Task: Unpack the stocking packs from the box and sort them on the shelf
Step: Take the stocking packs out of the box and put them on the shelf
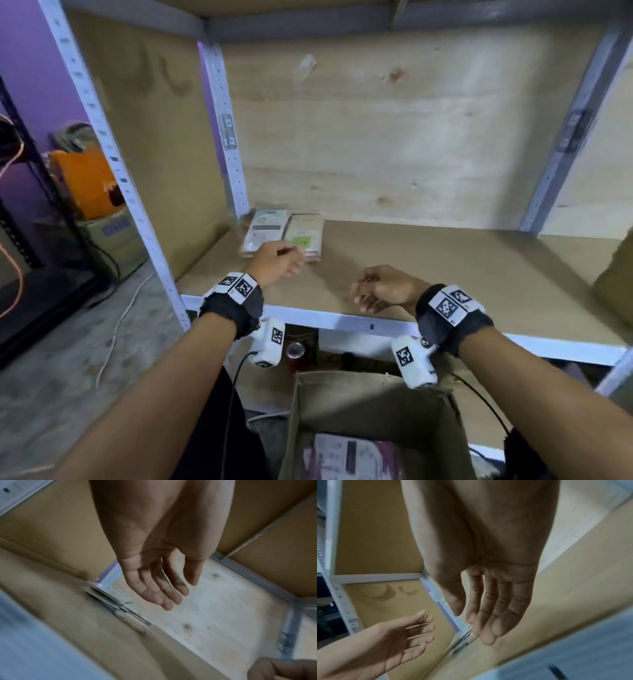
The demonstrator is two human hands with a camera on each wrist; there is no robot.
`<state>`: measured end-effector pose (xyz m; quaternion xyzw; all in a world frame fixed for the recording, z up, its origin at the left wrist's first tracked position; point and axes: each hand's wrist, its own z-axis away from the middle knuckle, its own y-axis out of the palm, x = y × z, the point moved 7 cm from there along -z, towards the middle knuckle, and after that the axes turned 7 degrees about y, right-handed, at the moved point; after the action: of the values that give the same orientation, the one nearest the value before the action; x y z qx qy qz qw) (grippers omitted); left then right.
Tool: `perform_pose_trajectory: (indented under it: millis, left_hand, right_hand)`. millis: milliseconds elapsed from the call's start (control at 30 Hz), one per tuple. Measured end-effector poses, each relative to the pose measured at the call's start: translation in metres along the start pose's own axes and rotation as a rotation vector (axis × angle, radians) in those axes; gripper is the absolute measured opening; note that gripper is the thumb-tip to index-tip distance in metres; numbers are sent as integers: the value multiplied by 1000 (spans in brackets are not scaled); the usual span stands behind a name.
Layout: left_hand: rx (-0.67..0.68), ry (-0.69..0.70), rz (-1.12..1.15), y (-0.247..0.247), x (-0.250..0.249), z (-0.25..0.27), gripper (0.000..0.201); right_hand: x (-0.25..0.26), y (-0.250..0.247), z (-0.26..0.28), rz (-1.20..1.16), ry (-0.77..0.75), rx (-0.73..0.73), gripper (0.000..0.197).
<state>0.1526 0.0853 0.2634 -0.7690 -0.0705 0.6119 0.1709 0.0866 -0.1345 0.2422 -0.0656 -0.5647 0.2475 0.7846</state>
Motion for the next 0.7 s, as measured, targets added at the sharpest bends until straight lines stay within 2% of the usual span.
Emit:
perform_pose_trajectory:
  millis: [167, 367, 533, 700]
  left_hand:
    - [175, -50, -11, 63, 2, 76, 16]
    - [327, -143, -102, 120, 47, 137, 16]
    - [497, -285, -177, 160, 91, 167, 31]
    - [568, -357, -276, 190, 127, 183, 38]
  right_hand:
    - [-46, 9, 59, 164, 37, -22, 8]
    - [-121, 21, 104, 289, 134, -16, 8]
    - [-166, 28, 110, 400, 223, 22, 8]
    - [-197, 40, 89, 430, 278, 35, 12]
